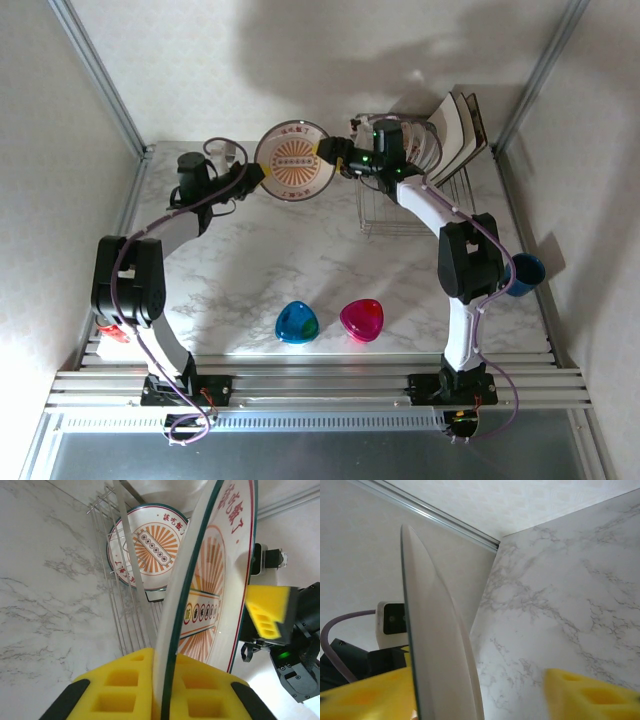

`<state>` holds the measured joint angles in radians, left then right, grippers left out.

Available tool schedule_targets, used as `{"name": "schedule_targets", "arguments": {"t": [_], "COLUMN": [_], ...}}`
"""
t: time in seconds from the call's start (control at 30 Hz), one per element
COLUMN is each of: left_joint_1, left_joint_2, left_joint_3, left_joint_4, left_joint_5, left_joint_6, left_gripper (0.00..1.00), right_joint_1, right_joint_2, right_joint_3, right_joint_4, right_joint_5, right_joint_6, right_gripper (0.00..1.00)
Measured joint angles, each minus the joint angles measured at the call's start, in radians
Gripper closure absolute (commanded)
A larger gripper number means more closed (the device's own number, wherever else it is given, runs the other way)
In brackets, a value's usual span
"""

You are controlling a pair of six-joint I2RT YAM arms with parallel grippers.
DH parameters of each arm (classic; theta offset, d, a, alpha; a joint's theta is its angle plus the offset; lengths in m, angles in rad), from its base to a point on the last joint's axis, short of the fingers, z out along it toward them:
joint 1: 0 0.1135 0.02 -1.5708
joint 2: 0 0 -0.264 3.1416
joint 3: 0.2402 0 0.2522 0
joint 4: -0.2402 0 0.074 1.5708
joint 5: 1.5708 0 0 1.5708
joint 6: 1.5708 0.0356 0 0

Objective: Unload the plates from the dish rack

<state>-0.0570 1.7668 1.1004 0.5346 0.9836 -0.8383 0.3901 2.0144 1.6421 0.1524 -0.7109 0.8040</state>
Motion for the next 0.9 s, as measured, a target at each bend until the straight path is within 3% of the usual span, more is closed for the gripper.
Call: {"name": "schedule_targets", "arguments": {"t": [0.27, 0.47, 0.67, 0.9], "left_joint_1": [0.011, 0.037, 0.122, 0.195], "left_joint_2": [0.000, -0.011, -0.075, -0.192], "left_joint_3": [-0.003, -0.047, -0.165, -0.288], "left_joint_4": [0.012, 0.007, 0.006, 0.010], "left_joint_5": [-0.005, -0.047, -0.184, -0.430], "left_joint_6": [0.000, 0.003, -0.031, -0.095], "left_gripper": [1.00, 1.00, 1.00, 1.00], "right_joint_1": [0.000, 0.000, -0.007, -0.043], "right_joint_2": [0.000, -0.002, -0.060, -0.156], "right_joint_3": [0.045, 0.077, 0.161, 0.301], "right_joint_4": [-0.092, -0.257, -0.527, -0.847], "right_joint_5": [0.019, 0.108, 0.285, 0.564], "right_joint_6": [-0.035, -0.140, -0.309, -0.510], "right_gripper": [0.01, 0.01, 0.01, 0.01]}}
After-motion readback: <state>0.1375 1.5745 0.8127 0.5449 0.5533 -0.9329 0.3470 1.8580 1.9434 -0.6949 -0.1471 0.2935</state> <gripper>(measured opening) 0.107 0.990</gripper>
